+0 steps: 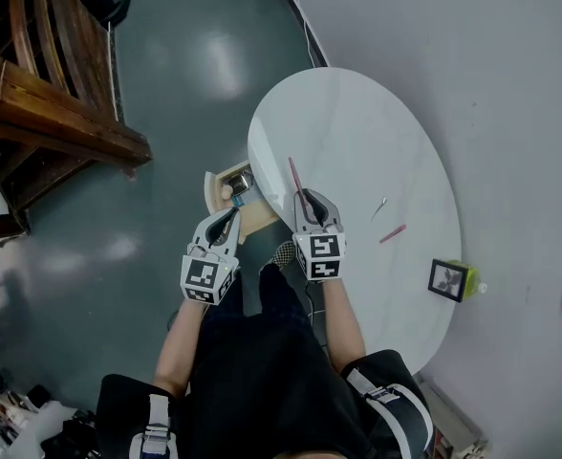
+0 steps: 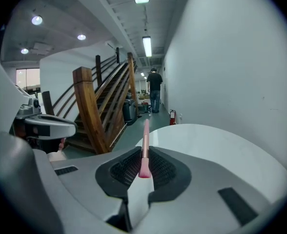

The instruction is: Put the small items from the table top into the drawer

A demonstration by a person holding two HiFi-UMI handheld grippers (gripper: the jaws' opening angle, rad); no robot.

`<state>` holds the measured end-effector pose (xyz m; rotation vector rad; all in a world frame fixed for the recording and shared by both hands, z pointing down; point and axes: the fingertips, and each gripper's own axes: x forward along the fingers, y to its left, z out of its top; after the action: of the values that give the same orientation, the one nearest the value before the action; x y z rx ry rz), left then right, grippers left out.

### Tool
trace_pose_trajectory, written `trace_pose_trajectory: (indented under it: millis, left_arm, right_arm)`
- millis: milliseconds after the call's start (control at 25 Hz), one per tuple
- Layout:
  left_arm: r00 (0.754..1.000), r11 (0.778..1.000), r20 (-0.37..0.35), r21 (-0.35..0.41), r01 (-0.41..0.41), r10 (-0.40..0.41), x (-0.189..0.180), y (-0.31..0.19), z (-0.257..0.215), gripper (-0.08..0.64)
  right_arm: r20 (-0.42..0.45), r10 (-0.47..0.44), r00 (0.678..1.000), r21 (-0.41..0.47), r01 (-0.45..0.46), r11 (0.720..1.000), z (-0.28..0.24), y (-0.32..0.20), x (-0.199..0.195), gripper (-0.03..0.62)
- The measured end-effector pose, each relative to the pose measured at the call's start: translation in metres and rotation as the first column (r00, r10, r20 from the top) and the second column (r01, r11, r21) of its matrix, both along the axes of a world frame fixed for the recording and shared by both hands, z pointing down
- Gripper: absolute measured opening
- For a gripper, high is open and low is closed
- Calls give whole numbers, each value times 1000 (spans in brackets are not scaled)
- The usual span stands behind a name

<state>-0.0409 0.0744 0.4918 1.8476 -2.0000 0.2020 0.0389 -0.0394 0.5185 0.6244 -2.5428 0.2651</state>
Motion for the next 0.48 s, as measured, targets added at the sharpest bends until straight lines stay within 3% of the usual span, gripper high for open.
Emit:
trace_pose_trajectory:
  millis: [480]
  left_arm:
    - [992, 992, -29, -37, 120, -122, -75, 51, 25, 20]
  right_arm:
    - [-43, -173, 984, -47, 171, 984, 29, 62, -95, 64]
